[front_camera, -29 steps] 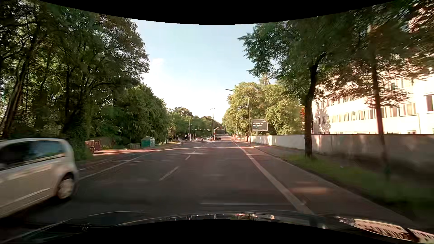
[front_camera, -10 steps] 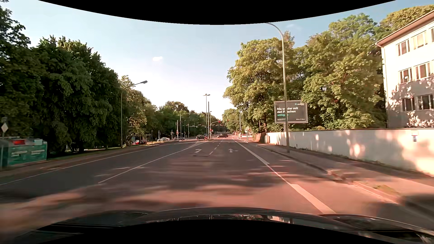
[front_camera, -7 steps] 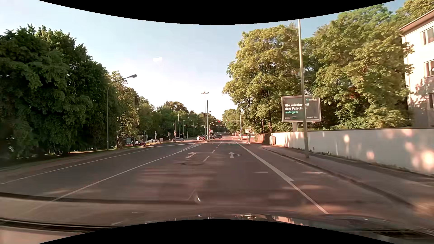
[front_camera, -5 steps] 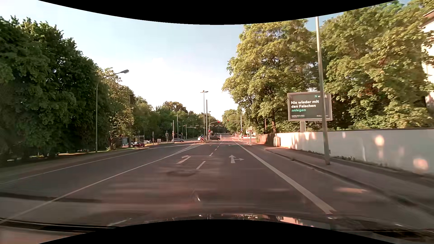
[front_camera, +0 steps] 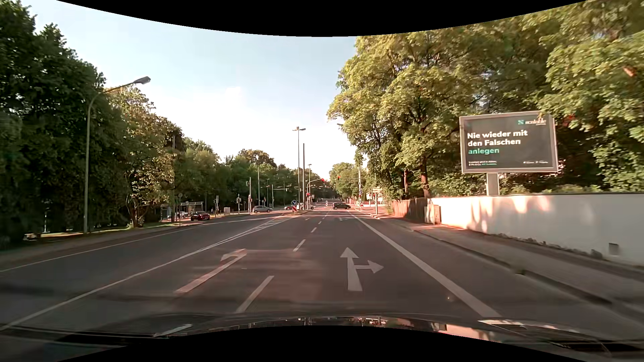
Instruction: Follow the waypoints while adhering to traffic rules and regulations
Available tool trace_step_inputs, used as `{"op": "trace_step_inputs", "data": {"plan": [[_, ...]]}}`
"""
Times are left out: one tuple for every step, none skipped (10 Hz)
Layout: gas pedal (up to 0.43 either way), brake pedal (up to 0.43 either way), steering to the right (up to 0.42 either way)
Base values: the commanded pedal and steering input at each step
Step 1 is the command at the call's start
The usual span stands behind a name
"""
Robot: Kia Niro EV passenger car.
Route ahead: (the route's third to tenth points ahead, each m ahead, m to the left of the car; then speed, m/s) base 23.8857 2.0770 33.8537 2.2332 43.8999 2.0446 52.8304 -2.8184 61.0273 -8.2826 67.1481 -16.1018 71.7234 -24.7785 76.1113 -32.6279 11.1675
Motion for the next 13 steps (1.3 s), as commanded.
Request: {"op": "trace_step_inputs", "data": {"plan": [[0.000, 0.024, -0.002], [0.000, 0.030, -0.002], [0.000, 0.037, -0.002], [0.000, 0.055, -0.002], [0.000, 0.061, -0.001], [0.000, 0.079, -0.002], [0.000, 0.098, -0.002], [0.000, 0.116, -0.001], [0.000, 0.122, -0.002], [0.000, 0.122, -0.001], [0.000, 0.128, -0.002], [0.000, 0.128, -0.002], [0.000, 0.140, -0.001]]}}
